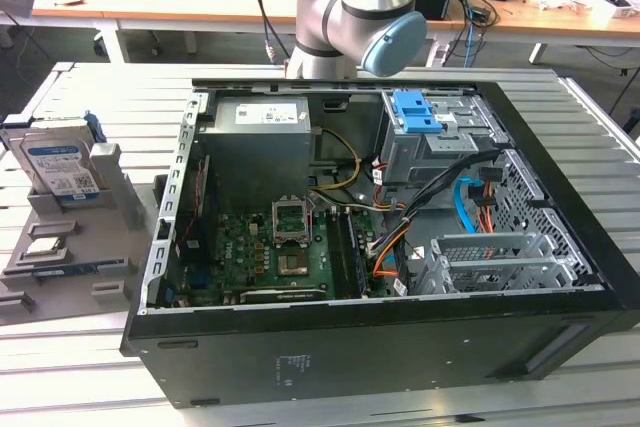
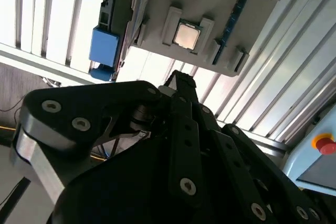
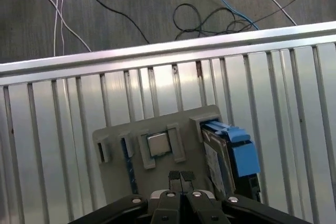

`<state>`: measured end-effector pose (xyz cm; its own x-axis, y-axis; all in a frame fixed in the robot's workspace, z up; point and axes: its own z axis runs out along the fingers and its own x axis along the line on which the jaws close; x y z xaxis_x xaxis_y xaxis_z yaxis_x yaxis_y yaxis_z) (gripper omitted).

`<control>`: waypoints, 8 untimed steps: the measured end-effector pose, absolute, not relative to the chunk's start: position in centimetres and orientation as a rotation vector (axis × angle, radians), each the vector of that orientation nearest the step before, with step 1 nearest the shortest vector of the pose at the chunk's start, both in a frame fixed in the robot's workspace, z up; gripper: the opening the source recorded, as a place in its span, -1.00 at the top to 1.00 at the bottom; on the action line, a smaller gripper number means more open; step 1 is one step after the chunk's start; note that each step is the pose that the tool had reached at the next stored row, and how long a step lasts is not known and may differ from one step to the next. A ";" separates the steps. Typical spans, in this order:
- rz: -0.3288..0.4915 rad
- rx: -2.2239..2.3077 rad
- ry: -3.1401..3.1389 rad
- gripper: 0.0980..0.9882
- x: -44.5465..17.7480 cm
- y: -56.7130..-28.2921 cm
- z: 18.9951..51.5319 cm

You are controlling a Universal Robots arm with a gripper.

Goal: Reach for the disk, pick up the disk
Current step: 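Pick up the disk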

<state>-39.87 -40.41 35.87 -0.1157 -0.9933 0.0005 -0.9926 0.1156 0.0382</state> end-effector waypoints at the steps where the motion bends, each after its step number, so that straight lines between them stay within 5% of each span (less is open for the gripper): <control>1: -0.044 2.086 -2.314 0.98 -39.9 -40.4 35.9; 8: -0.042 2.196 -2.208 0.98 -39.9 -40.4 35.9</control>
